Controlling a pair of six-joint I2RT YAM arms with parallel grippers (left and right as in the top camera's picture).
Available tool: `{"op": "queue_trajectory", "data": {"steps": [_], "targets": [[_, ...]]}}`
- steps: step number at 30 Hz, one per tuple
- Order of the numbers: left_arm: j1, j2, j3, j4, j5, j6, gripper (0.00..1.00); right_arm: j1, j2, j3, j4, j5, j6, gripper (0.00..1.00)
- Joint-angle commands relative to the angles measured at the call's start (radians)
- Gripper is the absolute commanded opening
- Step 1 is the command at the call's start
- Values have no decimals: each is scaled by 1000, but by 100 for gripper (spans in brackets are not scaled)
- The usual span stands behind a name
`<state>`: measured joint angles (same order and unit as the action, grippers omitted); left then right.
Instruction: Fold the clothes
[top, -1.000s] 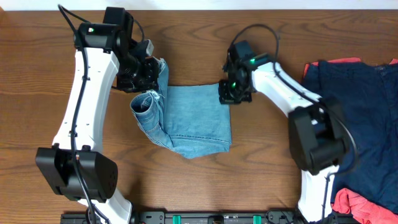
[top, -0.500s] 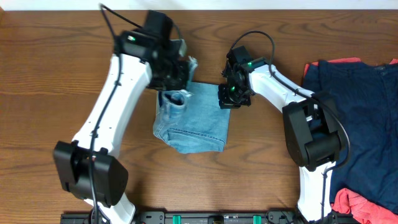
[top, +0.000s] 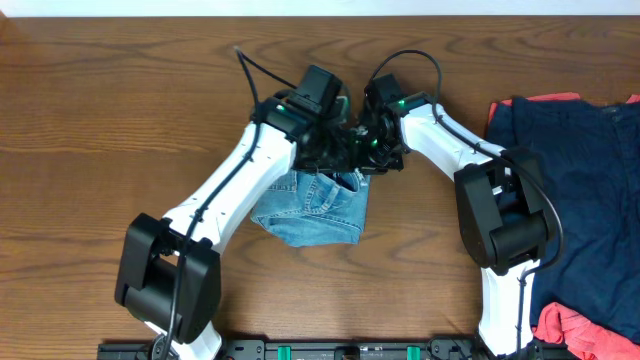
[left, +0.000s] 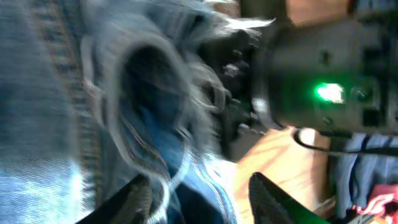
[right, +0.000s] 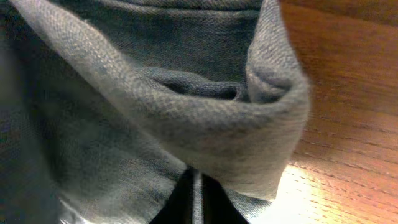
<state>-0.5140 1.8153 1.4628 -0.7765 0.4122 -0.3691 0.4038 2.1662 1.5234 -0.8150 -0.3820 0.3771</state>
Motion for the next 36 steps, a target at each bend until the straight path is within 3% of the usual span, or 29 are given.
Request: {"op": "queue_trajectory", "data": {"steps": [1,2,10,16,21,23,27,31,36], "targets": [[14,-33,-2,-6,5,32,55,-11,38,-9,-21,42,-11,18],[25,-39,3,-12,5,42,61,-18,33,-3,-21,43,-12,21],[165,-178,32,-84,5,113,66,-107,-167,46,-42,90,-26,31],[273,-269,32,-167,-35,159,68,-135,-363,47,-56,13,-67,34],[296,-234,23,-222,-51,219,40,-31,-386,42,-52,-61,-138,30],[289,-208,8,-229,-50,232,33,19,-370,27,-50,-36,-139,29],[279,-140,-39,-237,-47,341,27,122,-294,-19,-75,90,-73,27],[280,-52,-101,-232,-47,356,25,168,-165,-84,-80,215,40,18],[280,42,-172,-175,-32,361,25,155,7,-146,-106,201,121,11]]}}
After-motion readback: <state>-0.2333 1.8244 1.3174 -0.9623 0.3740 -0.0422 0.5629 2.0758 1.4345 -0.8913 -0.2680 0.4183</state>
